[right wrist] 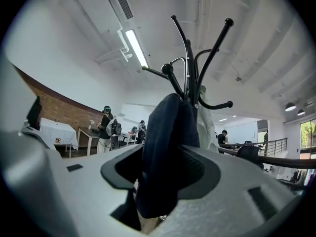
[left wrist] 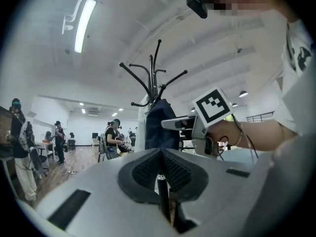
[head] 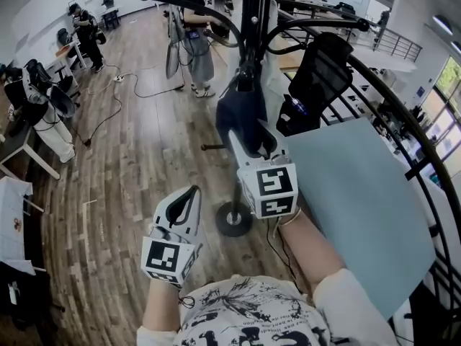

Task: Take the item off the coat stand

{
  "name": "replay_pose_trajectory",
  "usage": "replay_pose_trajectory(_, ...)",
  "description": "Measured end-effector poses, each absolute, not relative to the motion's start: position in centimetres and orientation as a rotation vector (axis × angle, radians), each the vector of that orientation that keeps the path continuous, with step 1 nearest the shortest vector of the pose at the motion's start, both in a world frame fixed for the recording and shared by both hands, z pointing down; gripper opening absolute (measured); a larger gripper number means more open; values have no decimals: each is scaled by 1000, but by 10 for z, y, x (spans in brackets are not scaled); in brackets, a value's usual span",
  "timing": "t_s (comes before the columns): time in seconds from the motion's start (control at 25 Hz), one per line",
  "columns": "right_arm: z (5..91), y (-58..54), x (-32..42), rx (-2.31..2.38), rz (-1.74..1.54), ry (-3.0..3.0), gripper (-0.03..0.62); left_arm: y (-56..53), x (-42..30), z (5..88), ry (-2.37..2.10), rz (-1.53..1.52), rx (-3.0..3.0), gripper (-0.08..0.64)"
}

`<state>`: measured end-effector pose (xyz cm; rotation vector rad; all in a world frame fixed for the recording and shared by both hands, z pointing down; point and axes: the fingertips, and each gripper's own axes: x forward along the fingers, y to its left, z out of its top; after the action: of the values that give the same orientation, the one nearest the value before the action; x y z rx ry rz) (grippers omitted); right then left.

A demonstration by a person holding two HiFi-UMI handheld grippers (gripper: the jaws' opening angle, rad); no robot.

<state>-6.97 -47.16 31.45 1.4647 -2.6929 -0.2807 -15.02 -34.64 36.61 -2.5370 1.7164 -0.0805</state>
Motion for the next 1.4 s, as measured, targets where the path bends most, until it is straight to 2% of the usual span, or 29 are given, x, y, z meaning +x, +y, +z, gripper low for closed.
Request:
replay_pose_trajectory(0.08, 316, -473, -70, 1485, -269, -2686, 160, -346, -153, 367, 1699, -93, -2543, 5)
replay_pose_trajectory(0.2, 314, -470, -72, 1530, -278, -2651, 68, -344, -162, 363, 1694, -101, -2548, 5)
replay_pose_trajectory(0.44, 301, -460, -72, 1554, -250, -2668, 14, -335, -169, 360, 1630, -114, -2585, 5)
replay_pose_trajectory(1.12, 228, -372, -59, 1672, -591, -2597, 6, -313, -172, 371, 1455, -85, -2696, 5)
replay_pose_trajectory(1.4, 242, -341, -49, 1662, -523, -2597, 8, -308, -175, 354, 1417, -64, -2693, 5)
